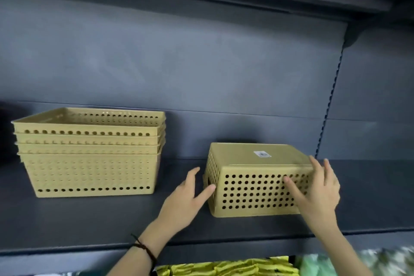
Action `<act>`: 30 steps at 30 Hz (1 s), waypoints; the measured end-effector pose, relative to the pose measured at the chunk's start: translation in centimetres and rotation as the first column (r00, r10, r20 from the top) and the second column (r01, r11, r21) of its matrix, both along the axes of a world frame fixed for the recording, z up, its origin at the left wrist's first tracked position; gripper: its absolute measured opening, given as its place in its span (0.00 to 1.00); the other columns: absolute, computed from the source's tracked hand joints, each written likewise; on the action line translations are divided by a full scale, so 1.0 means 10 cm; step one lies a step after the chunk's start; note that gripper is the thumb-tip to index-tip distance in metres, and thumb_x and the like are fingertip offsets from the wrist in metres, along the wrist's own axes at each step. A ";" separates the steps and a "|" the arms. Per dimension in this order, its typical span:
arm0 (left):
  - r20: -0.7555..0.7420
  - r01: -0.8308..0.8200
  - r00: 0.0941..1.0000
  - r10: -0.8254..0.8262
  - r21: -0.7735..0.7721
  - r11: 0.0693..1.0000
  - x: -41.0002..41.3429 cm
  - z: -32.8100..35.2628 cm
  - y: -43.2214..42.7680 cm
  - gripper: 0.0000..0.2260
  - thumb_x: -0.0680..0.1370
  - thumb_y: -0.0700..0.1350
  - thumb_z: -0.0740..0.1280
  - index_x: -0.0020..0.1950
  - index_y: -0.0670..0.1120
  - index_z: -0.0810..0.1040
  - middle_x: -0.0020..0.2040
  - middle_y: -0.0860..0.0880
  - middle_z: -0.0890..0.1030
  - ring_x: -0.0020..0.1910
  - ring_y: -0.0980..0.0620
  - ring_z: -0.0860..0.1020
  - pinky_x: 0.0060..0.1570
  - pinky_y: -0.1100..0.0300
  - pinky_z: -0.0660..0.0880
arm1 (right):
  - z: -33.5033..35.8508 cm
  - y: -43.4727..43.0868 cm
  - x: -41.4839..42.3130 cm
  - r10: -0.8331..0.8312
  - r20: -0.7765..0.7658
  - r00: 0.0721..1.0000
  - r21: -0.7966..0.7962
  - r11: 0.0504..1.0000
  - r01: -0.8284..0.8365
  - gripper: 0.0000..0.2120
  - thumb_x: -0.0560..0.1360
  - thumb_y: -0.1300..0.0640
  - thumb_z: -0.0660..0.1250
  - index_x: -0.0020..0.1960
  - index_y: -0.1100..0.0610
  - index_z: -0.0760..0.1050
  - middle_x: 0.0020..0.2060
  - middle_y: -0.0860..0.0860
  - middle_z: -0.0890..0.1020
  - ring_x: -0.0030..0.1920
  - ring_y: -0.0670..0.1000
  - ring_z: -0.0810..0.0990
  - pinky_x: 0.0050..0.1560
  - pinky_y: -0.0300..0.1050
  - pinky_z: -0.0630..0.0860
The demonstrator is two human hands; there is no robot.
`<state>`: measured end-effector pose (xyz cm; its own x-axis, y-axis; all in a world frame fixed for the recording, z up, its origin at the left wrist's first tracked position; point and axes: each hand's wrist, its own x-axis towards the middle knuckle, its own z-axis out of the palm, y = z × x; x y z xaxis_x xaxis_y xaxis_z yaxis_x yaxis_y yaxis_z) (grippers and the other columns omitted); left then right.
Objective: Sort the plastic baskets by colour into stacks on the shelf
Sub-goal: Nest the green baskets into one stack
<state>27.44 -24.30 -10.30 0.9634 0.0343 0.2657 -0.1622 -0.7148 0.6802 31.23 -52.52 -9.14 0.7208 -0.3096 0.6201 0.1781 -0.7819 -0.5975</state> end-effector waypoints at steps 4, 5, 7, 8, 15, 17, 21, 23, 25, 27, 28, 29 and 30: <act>-0.053 -0.005 0.999 -0.003 -0.147 0.989 0.04 -0.03 -0.11 0.25 0.79 0.62 0.55 0.74 0.55 0.61 0.67 0.47 0.76 0.65 0.50 0.73 0.58 0.60 0.69 | -0.02 -0.01 0.04 0.142 -0.092 0.986 0.258 0.959 -0.115 0.48 0.64 0.36 0.71 0.76 0.51 0.52 0.74 0.59 0.60 0.72 0.62 0.61 0.66 0.69 0.63; -0.045 0.021 0.998 -0.032 -0.225 0.974 0.02 -0.01 -0.15 0.22 0.80 0.60 0.56 0.72 0.53 0.64 0.65 0.49 0.77 0.63 0.53 0.74 0.54 0.66 0.70 | -0.03 -0.01 0.05 0.207 -0.068 0.976 0.285 0.941 -0.180 0.49 0.63 0.34 0.70 0.75 0.49 0.52 0.72 0.56 0.64 0.70 0.60 0.65 0.65 0.67 0.65; -0.006 0.033 0.999 -0.038 -0.343 0.939 -0.03 0.05 -0.18 0.18 0.80 0.56 0.58 0.69 0.52 0.70 0.59 0.55 0.79 0.57 0.60 0.76 0.48 0.74 0.70 | 0.01 0.00 0.04 0.308 0.008 0.951 0.353 0.889 -0.291 0.47 0.62 0.32 0.69 0.74 0.47 0.53 0.67 0.50 0.70 0.65 0.53 0.70 0.65 0.63 0.69; 0.037 0.017 0.999 -0.002 -0.411 0.912 -0.01 0.09 -0.15 0.16 0.80 0.55 0.59 0.67 0.53 0.72 0.58 0.57 0.79 0.54 0.64 0.77 0.50 0.73 0.72 | 0.06 0.01 0.03 0.345 0.049 0.937 0.380 0.861 -0.337 0.45 0.63 0.34 0.70 0.74 0.47 0.54 0.63 0.47 0.72 0.62 0.49 0.72 0.64 0.59 0.70; 0.237 0.099 0.970 0.051 -0.580 0.809 -0.22 0.68 0.14 0.26 0.69 0.70 0.61 0.63 0.59 0.75 0.61 0.64 0.77 0.63 0.70 0.71 0.65 0.69 0.62 | 0.41 -0.07 0.04 0.541 0.388 0.746 0.521 0.539 -0.662 0.34 0.68 0.32 0.65 0.70 0.43 0.63 0.62 0.43 0.77 0.60 0.44 0.77 0.56 0.43 0.75; 0.189 0.153 0.980 -0.062 -0.521 0.840 -0.21 0.79 0.36 0.33 0.63 0.74 0.64 0.62 0.58 0.75 0.60 0.64 0.77 0.66 0.66 0.71 0.66 0.69 0.62 | 0.50 -0.10 0.06 0.576 0.410 0.707 0.544 0.468 -0.697 0.40 0.64 0.24 0.61 0.71 0.41 0.63 0.65 0.43 0.76 0.62 0.47 0.75 0.58 0.48 0.72; 0.388 0.275 0.915 -0.112 -0.396 0.876 -0.24 0.80 0.44 0.39 0.70 0.73 0.59 0.76 0.53 0.66 0.75 0.56 0.68 0.76 0.56 0.62 0.72 0.55 0.58 | 0.58 -0.11 0.08 0.662 0.396 0.637 0.595 0.344 -0.726 0.35 0.68 0.24 0.54 0.70 0.40 0.68 0.66 0.44 0.77 0.65 0.48 0.75 0.62 0.56 0.75; 0.449 0.329 0.881 -0.147 -0.359 0.874 -0.29 0.80 0.34 0.36 0.74 0.68 0.59 0.78 0.53 0.60 0.78 0.54 0.62 0.77 0.53 0.59 0.73 0.44 0.57 | 0.58 -0.08 0.05 0.692 0.327 0.644 0.660 0.320 -0.679 0.26 0.73 0.30 0.49 0.61 0.37 0.76 0.60 0.45 0.81 0.62 0.49 0.78 0.63 0.60 0.74; 0.467 0.356 0.869 -0.163 -0.361 0.862 -0.22 0.75 0.37 0.39 0.72 0.67 0.63 0.79 0.53 0.58 0.79 0.49 0.62 0.77 0.46 0.59 0.72 0.36 0.57 | 0.57 -0.08 0.04 0.719 0.234 0.654 0.730 0.315 -0.607 0.26 0.74 0.31 0.47 0.53 0.39 0.81 0.55 0.48 0.84 0.57 0.50 0.80 0.58 0.59 0.75; 0.455 0.424 0.867 -0.203 -0.459 0.781 -0.30 0.65 0.48 0.42 0.68 0.68 0.69 0.77 0.54 0.61 0.76 0.46 0.68 0.74 0.41 0.65 0.70 0.34 0.60 | 0.59 -0.07 0.01 0.748 0.181 0.638 0.774 0.292 -0.561 0.27 0.76 0.33 0.48 0.55 0.46 0.80 0.53 0.51 0.84 0.52 0.51 0.83 0.47 0.53 0.77; 0.423 0.414 0.886 -0.188 -0.541 0.732 -0.27 0.71 0.47 0.42 0.64 0.70 0.70 0.75 0.56 0.67 0.73 0.47 0.72 0.72 0.42 0.69 0.68 0.36 0.65 | 0.62 -0.07 0.00 0.764 0.193 0.616 0.786 0.255 -0.563 0.27 0.74 0.33 0.49 0.57 0.47 0.78 0.52 0.52 0.85 0.50 0.52 0.84 0.44 0.52 0.76; 0.416 0.397 0.897 -0.151 -0.607 0.688 -0.30 0.74 0.43 0.39 0.61 0.71 0.71 0.69 0.57 0.74 0.68 0.49 0.78 0.68 0.44 0.74 0.64 0.41 0.72 | 0.65 -0.05 -0.01 0.776 0.231 0.586 0.790 0.203 -0.579 0.28 0.72 0.32 0.51 0.57 0.47 0.78 0.52 0.53 0.85 0.48 0.53 0.85 0.43 0.53 0.77; 0.421 0.395 0.899 -0.123 -0.656 0.643 -0.35 0.77 0.39 0.35 0.58 0.72 0.72 0.61 0.59 0.81 0.61 0.52 0.83 0.62 0.49 0.79 0.56 0.50 0.78 | 0.69 -0.02 -0.02 0.786 0.285 0.549 0.777 0.146 -0.612 0.28 0.68 0.31 0.54 0.57 0.47 0.78 0.53 0.52 0.85 0.49 0.53 0.85 0.42 0.54 0.78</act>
<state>23.91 -20.43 -2.59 0.8291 0.1039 0.5493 -0.5572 0.0741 0.8270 31.06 -52.74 -2.25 0.9382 0.1482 0.3127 0.2363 0.3854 -0.8920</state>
